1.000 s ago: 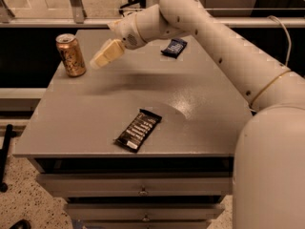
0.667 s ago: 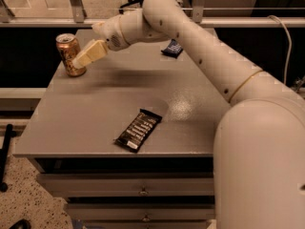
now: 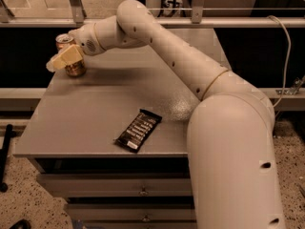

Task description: Move orange can near rxbar chocolate

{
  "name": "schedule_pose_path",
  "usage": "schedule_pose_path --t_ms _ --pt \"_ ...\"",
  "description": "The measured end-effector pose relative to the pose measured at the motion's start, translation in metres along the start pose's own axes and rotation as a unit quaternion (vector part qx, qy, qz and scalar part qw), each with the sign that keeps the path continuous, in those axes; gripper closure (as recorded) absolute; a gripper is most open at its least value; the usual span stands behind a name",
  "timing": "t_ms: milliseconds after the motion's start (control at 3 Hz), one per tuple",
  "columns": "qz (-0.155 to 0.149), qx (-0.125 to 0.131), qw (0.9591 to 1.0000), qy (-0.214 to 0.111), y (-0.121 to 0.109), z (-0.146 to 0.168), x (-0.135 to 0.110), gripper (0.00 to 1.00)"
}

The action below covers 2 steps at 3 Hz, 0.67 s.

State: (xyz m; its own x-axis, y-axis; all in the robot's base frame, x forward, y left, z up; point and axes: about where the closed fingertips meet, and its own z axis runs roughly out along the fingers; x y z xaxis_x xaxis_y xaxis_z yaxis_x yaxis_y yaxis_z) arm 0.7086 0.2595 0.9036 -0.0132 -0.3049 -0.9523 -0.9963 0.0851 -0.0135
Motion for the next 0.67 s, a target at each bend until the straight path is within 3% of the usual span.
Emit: schedule_pose_path --t_ms 333,667 --pt "0.008 0.001 1.0 0.002 0.001 0.013 0.004 0.27" --pt "0.011 0.02 0.9997 0.006 -0.003 0.001 0.009 0.49"
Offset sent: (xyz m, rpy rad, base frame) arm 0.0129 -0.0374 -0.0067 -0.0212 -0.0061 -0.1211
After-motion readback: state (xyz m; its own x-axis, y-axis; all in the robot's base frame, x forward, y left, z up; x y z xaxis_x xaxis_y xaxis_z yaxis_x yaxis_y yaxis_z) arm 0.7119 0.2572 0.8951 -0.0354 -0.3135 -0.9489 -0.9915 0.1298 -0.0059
